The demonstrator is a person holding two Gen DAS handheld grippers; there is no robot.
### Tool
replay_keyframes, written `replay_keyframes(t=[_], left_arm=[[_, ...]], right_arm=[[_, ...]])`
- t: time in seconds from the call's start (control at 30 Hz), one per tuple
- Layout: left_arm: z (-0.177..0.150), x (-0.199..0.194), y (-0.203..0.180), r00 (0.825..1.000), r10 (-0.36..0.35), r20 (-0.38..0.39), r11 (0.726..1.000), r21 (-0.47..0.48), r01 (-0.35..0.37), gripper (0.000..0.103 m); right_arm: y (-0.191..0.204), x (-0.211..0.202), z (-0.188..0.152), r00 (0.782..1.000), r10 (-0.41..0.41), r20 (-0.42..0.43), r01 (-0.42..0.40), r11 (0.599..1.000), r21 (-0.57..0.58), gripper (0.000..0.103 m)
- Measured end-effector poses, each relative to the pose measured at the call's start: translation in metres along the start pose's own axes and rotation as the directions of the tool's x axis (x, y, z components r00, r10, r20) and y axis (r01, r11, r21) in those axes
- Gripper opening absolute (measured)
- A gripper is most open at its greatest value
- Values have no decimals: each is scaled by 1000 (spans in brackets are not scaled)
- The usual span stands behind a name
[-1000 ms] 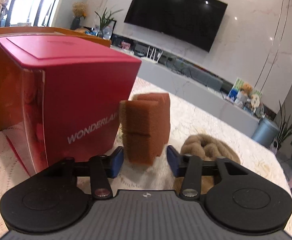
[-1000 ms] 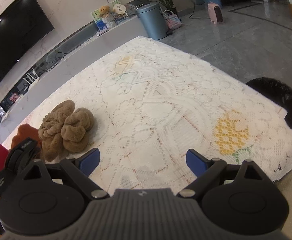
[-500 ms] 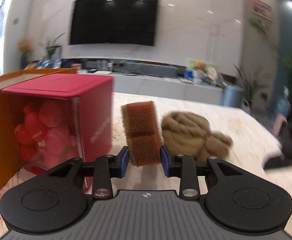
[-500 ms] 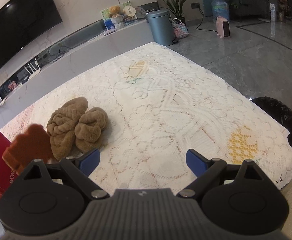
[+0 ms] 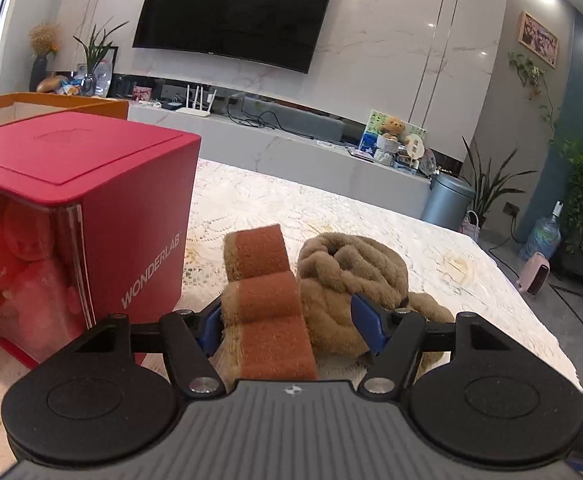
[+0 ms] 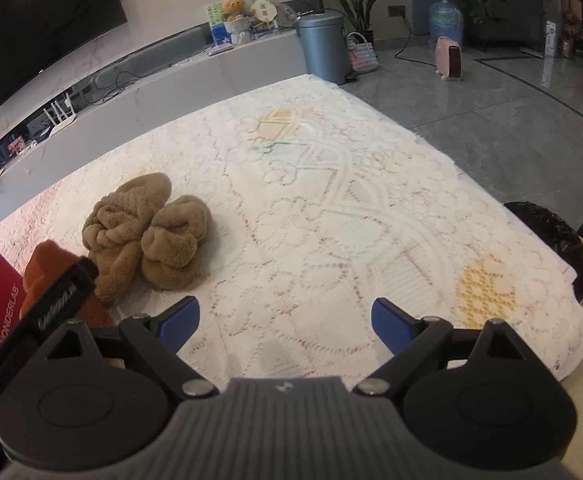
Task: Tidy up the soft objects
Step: 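Lift the sponge with the left tool while the right tool reaches the brown plush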
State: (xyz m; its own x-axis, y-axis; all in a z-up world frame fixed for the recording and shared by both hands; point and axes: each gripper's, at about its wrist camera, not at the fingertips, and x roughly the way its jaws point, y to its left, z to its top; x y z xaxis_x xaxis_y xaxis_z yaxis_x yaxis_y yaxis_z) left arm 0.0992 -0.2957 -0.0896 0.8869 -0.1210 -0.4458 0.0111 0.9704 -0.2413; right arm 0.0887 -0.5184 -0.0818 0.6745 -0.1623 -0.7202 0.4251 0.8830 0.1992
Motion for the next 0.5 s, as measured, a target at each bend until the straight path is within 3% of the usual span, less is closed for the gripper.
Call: replay_keyframes(t=[0.13, 0.2, 0.23, 0.27, 0.37, 0.5], left_arm=[[-2, -7, 9, 1000, -24, 5, 998, -63, 24, 76], [-2, -12, 14, 999, -30, 29, 997, -69, 32, 62], [-3, -13, 14, 999, -24, 42, 998, -51, 26, 43], [-4, -12, 14, 999, -15, 51, 999, -40, 17, 39], [-5, -12, 17, 998, -12, 58, 998, -64, 16, 37], [-3, -15, 18, 998, -23, 56, 1000, -17, 24, 36]], right_arm=[[2, 5, -1, 1000, 3, -16, -3, 1000, -1, 91], [2, 5, -1, 1000, 0, -14, 0, 1000, 3, 91], [3, 5, 0, 1000, -2, -14, 2, 1000, 4, 91], [4, 5, 0, 1000, -3, -14, 3, 1000, 2, 91], [8, 6, -1, 1000, -4, -23, 3, 1000, -14, 91], [13, 5, 0, 1000, -12, -19, 11, 1000, -23, 91]])
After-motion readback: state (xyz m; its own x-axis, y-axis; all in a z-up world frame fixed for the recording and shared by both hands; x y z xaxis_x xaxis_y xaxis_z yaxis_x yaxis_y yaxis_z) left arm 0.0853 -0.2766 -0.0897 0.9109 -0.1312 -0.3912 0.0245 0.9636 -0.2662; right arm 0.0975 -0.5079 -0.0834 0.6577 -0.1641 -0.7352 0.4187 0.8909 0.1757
